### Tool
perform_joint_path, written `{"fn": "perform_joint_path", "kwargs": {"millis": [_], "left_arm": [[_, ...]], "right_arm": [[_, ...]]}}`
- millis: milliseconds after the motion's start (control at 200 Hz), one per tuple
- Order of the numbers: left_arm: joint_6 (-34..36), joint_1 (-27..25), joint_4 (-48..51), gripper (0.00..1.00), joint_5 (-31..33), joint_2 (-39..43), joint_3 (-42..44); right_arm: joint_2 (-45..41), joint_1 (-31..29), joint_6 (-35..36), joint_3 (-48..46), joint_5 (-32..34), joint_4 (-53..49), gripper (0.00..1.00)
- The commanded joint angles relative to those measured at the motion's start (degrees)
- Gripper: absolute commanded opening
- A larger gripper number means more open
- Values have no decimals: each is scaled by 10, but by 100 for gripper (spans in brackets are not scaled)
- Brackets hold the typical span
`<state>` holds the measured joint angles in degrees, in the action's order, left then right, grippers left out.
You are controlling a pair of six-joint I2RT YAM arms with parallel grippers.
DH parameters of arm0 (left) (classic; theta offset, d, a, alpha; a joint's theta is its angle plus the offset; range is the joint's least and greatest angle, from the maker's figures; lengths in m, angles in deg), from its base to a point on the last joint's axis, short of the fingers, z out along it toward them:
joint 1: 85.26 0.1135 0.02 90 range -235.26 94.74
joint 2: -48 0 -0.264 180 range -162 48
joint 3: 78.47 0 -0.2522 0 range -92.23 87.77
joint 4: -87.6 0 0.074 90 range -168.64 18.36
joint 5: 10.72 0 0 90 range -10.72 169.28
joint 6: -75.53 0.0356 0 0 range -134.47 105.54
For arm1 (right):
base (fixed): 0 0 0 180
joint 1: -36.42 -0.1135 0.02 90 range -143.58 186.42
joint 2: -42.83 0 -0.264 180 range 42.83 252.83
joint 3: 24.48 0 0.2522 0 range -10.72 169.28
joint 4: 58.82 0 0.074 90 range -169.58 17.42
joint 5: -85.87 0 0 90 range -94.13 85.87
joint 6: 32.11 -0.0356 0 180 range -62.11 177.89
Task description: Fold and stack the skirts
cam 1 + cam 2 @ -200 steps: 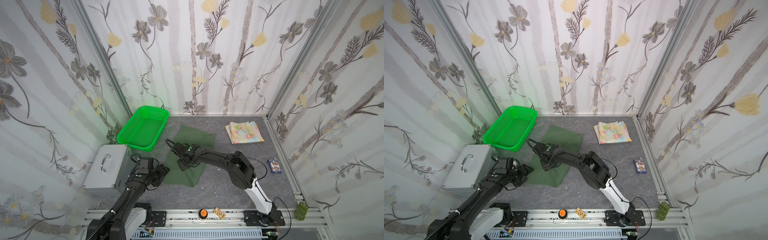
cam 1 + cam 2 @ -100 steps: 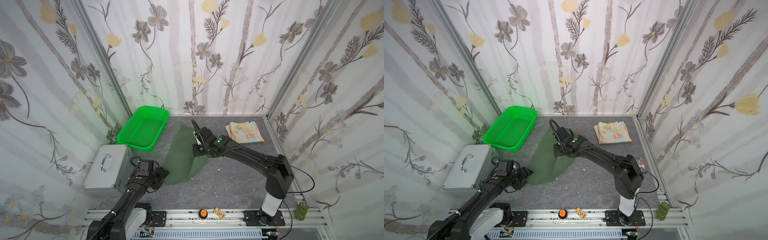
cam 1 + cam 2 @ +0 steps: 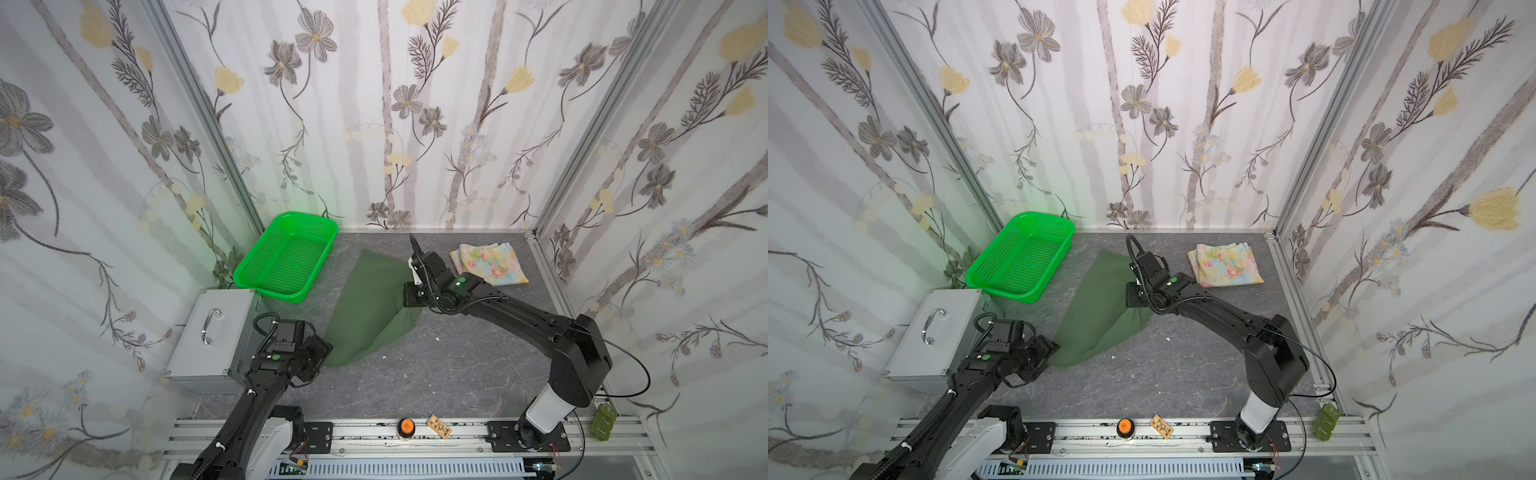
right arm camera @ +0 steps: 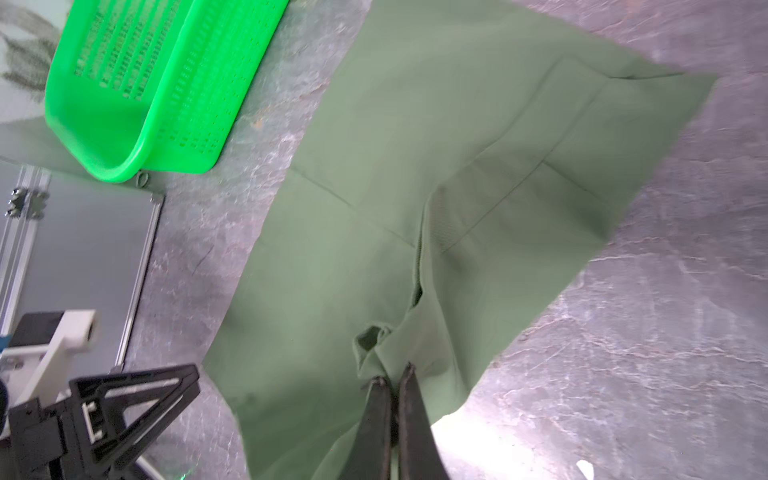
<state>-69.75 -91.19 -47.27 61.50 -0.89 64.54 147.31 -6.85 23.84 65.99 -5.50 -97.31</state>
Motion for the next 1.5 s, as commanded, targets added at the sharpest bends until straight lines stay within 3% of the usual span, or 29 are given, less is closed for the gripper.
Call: {"fn": "perform_joint_path", "kwargs": {"millis": [0, 679, 879, 1009, 1089, 1494], "left_arm": [[-10, -2, 25, 68, 20, -11, -3], [-5, -30, -14, 53, 25, -70, -2], [-6, -39, -68, 40, 15, -115, 4], [8, -44, -89, 15, 24, -152, -6], [18, -45, -91, 0, 31, -165, -14], [18, -60, -91, 0, 17, -133, -19]], "right_arm": [[-12, 5, -6, -11, -17, 53, 0], [-30, 21, -8, -32, -36, 68, 0], [-38, 21, -12, -40, -35, 65, 0], [-59, 21, -20, -60, -25, 67, 0], [-84, 21, -32, -90, -18, 71, 0], [-293, 20, -184, -407, 24, 110, 0]]}}
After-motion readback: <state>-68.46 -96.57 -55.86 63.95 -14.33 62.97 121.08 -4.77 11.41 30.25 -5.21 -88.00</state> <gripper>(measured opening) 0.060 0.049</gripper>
